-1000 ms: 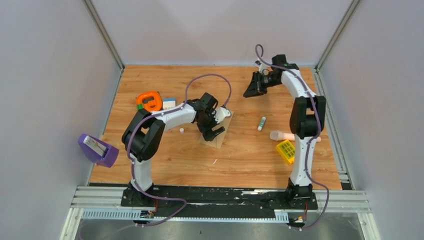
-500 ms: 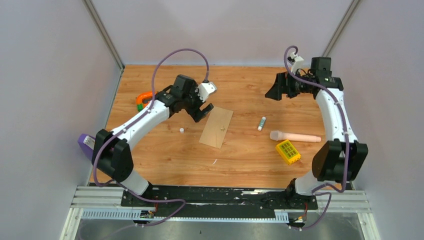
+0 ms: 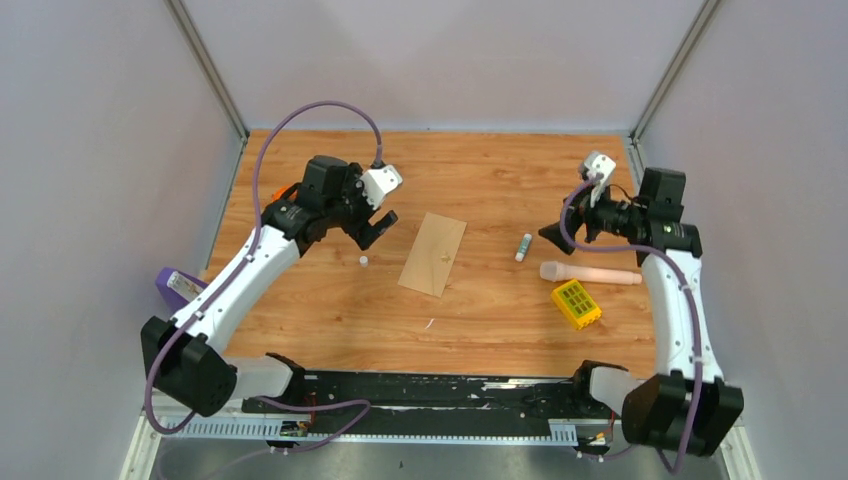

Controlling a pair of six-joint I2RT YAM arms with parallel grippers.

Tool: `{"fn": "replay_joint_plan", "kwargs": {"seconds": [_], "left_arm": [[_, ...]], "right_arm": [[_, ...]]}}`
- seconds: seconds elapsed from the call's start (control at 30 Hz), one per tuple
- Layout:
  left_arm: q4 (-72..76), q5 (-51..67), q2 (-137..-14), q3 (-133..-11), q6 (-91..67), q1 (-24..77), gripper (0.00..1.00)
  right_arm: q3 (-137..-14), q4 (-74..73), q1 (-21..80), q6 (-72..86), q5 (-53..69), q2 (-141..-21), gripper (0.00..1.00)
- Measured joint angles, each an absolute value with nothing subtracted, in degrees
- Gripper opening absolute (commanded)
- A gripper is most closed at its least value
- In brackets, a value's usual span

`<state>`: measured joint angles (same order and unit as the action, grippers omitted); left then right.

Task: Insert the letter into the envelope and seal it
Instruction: Screw the solid glue.

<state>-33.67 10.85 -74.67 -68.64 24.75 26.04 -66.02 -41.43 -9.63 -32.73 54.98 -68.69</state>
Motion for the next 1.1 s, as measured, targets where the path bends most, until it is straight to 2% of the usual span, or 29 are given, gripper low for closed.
{"fn": "replay_joint_plan", "kwargs": {"seconds": [0.1,0.2,0.43,0.63,0.73,1.1], "left_arm": [[-34.54,10.76,-72.38,-67.13,26.13,25.54,1.00],[-34.74,10.55,-70.85,-64.64,26.92,25.34,1.00],[-34.50,10.11,-72.12,-60.71,26.96,25.34,1.00],[-34.00,9.23,-72.51,-59.29,26.96,25.34,1.00],[-33.93,8.75,-72.51,-59.18,26.96,25.26,1.00],[-33.54,8.38,-73.69,-58.98,26.94,23.70,1.00]], "right_arm": [[-59.57,-39.51,-9.47,-44.23,54.92,-60.86,0.98],[-57.01,-39.42,-9.08,-57.36,54.19,-59.44,0.97],[-56.16,-39.90,-7.70,-84.51,51.44,-68.60,0.96],[-58.63,-41.32,-3.95,-103.70,44.56,-78.11,0.90],[-61.43,-44.31,-2.42,-110.43,41.10,-82.48,0.83],[-72.14,-52.95,3.90,-117.62,30.37,-101.10,0.74]]}}
